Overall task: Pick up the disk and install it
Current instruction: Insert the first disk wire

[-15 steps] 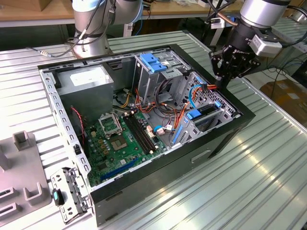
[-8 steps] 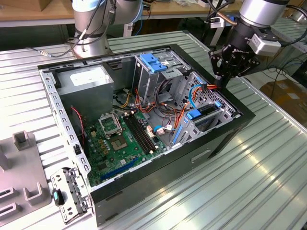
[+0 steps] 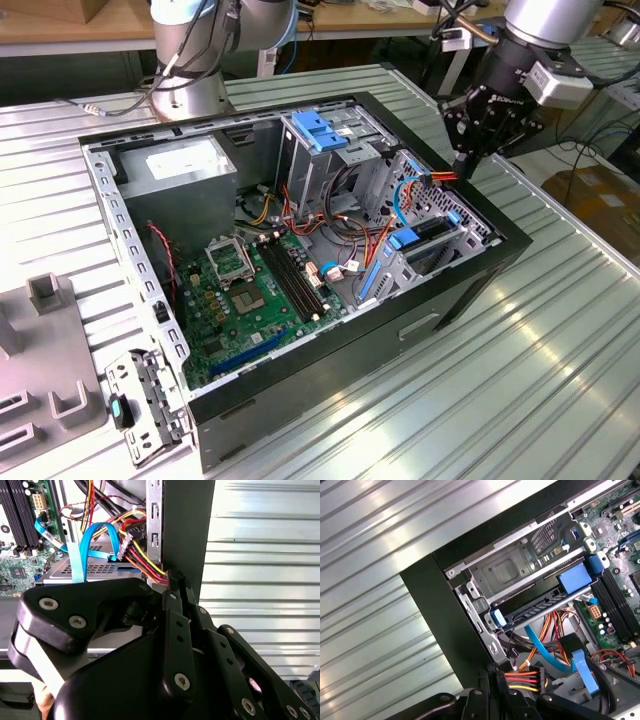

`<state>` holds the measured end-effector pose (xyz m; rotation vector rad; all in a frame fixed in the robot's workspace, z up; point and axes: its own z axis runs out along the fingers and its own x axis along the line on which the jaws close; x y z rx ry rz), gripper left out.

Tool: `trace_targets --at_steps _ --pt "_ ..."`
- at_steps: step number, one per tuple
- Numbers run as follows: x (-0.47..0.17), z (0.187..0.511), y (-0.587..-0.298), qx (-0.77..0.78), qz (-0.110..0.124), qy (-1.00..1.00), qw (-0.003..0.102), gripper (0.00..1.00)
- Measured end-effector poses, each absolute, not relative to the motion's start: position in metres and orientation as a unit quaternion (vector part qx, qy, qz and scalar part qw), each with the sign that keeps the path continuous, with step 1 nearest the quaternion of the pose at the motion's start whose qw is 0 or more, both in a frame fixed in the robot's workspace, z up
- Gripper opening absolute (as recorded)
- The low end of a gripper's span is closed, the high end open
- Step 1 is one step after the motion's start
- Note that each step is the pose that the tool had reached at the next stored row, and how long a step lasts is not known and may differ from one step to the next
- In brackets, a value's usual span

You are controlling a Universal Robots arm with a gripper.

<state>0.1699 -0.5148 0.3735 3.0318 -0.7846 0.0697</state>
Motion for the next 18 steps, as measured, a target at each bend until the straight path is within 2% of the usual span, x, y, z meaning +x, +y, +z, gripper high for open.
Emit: trace_targets --at_steps 18 --pt "0.1638 0.3726 -0.5148 0.950 0.022 -0.312 0.007 0.17"
